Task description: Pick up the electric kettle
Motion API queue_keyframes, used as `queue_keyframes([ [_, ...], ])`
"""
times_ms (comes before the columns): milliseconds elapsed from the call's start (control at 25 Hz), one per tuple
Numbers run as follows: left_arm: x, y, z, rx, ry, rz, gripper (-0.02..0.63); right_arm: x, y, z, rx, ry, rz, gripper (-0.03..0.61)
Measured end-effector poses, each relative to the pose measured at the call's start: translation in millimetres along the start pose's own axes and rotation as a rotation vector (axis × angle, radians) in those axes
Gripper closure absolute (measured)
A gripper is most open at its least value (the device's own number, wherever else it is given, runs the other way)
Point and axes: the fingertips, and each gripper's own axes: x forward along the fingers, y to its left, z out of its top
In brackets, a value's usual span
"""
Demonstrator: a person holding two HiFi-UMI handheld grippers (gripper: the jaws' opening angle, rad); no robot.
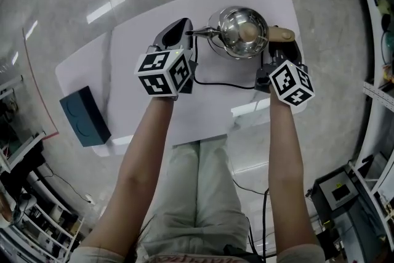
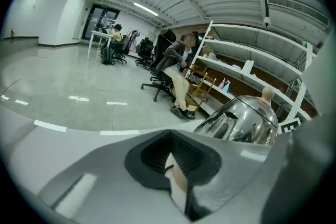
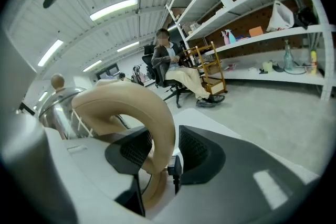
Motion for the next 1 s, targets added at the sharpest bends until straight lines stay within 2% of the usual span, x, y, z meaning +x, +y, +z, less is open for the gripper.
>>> queue_keyframes([
  [160, 6, -4, 1, -0.008, -0.002, -0.007, 0.607, 8, 5, 9, 0.027, -0.011, 0.105, 0.39],
  [360, 14, 1, -4, -0.039, 0.003, 0.006, 0.607, 21, 9, 14, 0.012, -0.019, 0.171, 0.41],
  [600, 15, 5, -8, -0.083, -0.004, 0.025, 0.607, 19, 9, 14, -0.087, -0.017, 0.088, 0.437],
  [1000, 9, 1, 5, -0.067, -0.022, 0.032, 0.607, -5, 4, 12, 0.018, -0.079, -0.027, 0.434],
])
